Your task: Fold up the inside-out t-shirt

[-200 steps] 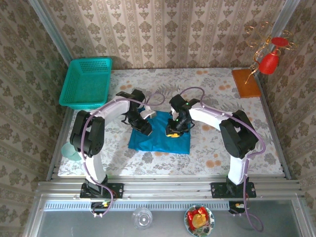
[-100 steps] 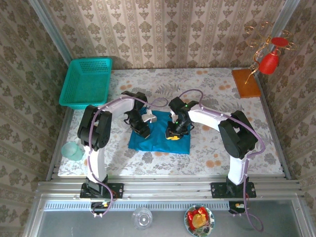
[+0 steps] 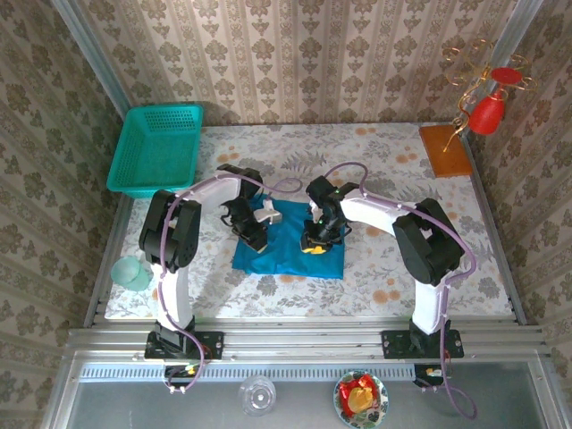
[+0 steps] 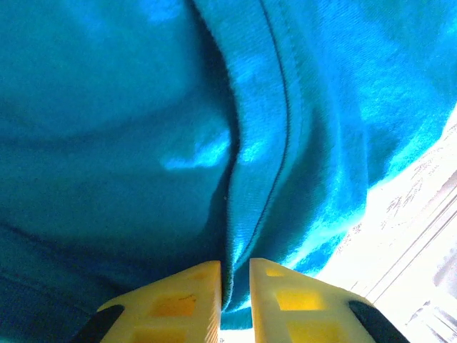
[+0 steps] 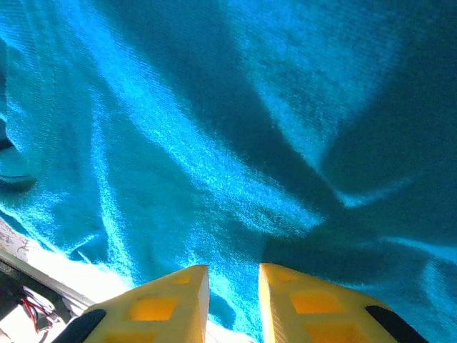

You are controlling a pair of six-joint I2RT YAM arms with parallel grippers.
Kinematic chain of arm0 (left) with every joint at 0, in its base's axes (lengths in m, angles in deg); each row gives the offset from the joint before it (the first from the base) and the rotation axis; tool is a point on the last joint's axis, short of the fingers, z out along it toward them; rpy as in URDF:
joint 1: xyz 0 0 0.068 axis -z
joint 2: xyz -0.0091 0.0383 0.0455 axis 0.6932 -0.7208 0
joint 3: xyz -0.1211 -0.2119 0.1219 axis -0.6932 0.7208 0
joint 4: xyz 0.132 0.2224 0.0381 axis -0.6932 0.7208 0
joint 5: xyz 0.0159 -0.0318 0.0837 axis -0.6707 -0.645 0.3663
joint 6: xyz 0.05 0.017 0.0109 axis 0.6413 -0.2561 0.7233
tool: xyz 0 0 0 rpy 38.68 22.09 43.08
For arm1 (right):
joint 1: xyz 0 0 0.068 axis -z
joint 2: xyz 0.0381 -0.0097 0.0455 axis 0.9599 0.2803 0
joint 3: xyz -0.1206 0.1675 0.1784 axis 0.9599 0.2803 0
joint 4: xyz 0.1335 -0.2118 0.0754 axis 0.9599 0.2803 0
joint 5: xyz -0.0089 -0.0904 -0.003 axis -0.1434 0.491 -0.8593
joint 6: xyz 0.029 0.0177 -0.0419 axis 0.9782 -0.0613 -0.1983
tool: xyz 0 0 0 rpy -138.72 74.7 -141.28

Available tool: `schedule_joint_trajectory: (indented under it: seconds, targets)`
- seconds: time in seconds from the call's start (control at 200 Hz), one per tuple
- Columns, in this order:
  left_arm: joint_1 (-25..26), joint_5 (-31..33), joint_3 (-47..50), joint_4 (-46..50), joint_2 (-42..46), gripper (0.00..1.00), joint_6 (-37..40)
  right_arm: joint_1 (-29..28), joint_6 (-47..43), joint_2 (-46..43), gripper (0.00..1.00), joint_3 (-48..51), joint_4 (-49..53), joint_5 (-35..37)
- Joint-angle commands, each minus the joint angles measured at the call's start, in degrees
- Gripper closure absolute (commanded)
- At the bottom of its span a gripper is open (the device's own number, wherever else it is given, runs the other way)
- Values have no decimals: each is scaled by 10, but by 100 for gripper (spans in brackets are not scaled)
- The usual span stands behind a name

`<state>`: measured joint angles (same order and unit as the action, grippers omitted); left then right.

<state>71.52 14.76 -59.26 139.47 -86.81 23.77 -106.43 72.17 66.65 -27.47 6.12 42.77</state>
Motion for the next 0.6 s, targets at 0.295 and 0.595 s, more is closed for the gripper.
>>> schedule_joint_trajectory:
  seconds: [0.295,0.595]
  targets:
    - [-11,37,0,9,24,99,4,5,-2,15,75,9,10,7]
    - [-40,74,19,10,33,100,-23,6,-8,37,75,8,22,38]
